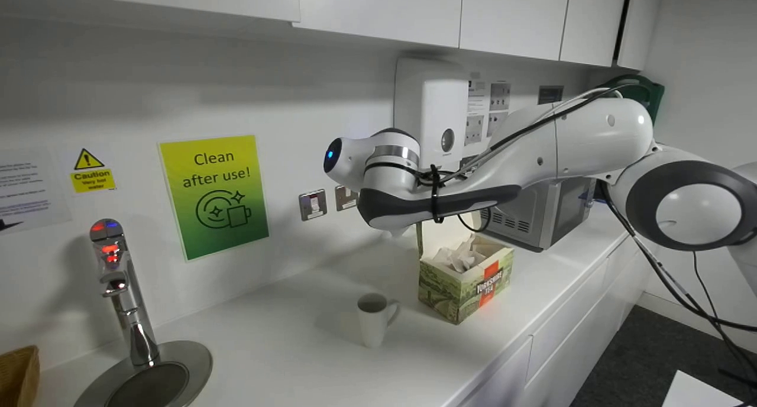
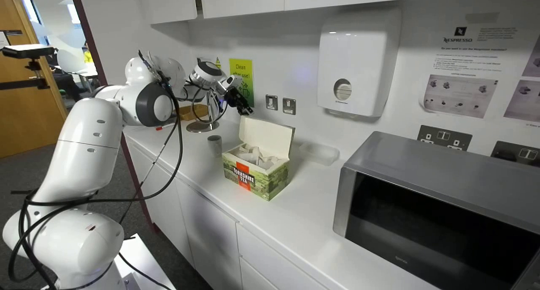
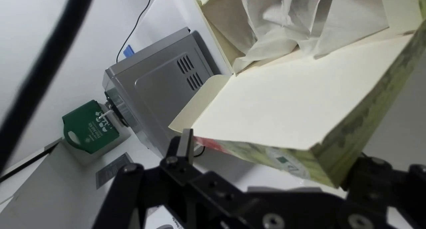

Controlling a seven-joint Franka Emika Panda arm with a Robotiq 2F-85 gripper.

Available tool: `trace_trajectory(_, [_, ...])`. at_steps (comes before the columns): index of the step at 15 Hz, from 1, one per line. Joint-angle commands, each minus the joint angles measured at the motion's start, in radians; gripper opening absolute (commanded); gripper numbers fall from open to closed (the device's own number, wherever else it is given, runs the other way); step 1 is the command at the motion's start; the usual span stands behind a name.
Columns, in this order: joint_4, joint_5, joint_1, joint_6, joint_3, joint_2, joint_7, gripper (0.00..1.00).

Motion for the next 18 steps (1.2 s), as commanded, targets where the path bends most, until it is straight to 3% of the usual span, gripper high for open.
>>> trace_trajectory(1, [0.038, 0.055, -0.017, -0.061, 0.004, -0.015, -0.034, 1.00])
trace_trajectory(13, [-0.030, 0.297, -0.083, -0.181, 0.008, -0.093, -0.127, 1.00])
trace_trajectory(18, [-0.012, 0.475, -0.165, -0.252, 0.008, -0.082, -0.151, 1.00])
